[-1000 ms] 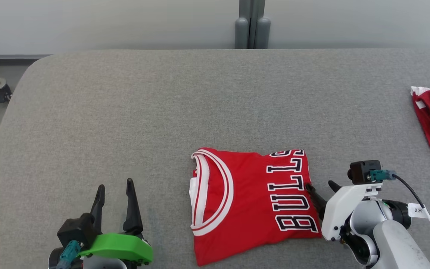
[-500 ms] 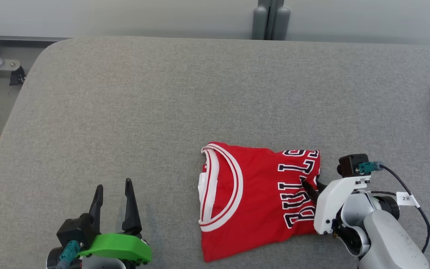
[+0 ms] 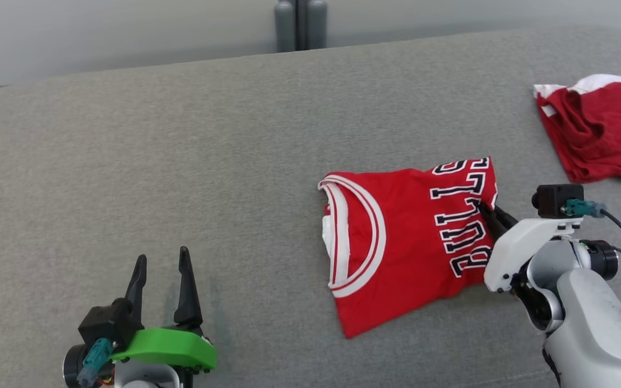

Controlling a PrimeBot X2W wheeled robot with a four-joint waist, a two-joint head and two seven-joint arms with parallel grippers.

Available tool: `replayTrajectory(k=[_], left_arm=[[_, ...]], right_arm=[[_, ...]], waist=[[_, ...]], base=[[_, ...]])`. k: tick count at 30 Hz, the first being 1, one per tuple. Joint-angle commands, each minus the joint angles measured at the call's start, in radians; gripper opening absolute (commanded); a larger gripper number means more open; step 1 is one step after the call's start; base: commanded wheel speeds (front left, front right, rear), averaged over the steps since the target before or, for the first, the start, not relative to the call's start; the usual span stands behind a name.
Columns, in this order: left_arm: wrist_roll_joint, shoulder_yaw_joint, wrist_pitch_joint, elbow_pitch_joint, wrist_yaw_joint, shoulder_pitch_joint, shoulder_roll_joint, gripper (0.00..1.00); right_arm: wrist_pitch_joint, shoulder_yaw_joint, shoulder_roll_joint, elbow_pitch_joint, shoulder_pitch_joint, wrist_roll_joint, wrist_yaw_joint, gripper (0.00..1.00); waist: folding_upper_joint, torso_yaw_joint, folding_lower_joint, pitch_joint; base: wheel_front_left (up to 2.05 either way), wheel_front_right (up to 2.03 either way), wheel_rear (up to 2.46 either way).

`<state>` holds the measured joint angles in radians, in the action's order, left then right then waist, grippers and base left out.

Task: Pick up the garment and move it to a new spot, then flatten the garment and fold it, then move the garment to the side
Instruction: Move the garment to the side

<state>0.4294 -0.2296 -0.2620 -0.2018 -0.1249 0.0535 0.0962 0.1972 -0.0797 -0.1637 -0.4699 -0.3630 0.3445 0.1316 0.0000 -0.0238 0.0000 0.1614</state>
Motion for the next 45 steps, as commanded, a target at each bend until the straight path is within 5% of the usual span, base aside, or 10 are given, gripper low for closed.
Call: replayTrajectory(k=[1, 9, 17, 26, 45], left_arm=[[-0.005, 0.000, -0.001, -0.001, 0.001, 0.019, 0.010, 1.00], [-0.032, -0.018, 0.019, 0.006, 0.003, 0.065, 0.034, 1.00], [-0.040, -0.034, 0.036, 0.014, 0.006, 0.088, 0.050, 1.00], [-0.027, -0.042, 0.029, -0.003, 0.005, 0.088, 0.035, 1.00], [-0.011, -0.039, 0.002, -0.033, 0.014, 0.075, 0.003, 1.00]], right_arm=[[-0.013, 0.010, -0.002, 0.000, -0.012, -0.009, -0.002, 0.00], [-0.066, 0.070, 0.008, 0.005, -0.044, -0.024, -0.002, 0.00], [-0.107, 0.071, 0.032, -0.027, -0.085, -0.035, -0.002, 0.00], [-0.122, 0.071, -0.005, -0.049, -0.155, -0.065, -0.002, 0.00], [-0.008, 0.218, -0.223, -0.199, -0.456, -0.212, -0.002, 0.00]], waist=[[0.0000, -0.155, 0.0000, 0.036], [0.0000, -0.314, 0.0000, 0.089], [0.0000, -0.342, 0.0000, 0.110], [0.0000, -0.231, 0.0000, 0.070], [0.0000, 0.029, 0.0000, 0.050]], base=[[0.00, 0.00, 0.00], [0.00, 0.00, 0.00], [0.00, 0.00, 0.00], [0.00, 0.00, 0.00], [0.00, 0.00, 0.00]])
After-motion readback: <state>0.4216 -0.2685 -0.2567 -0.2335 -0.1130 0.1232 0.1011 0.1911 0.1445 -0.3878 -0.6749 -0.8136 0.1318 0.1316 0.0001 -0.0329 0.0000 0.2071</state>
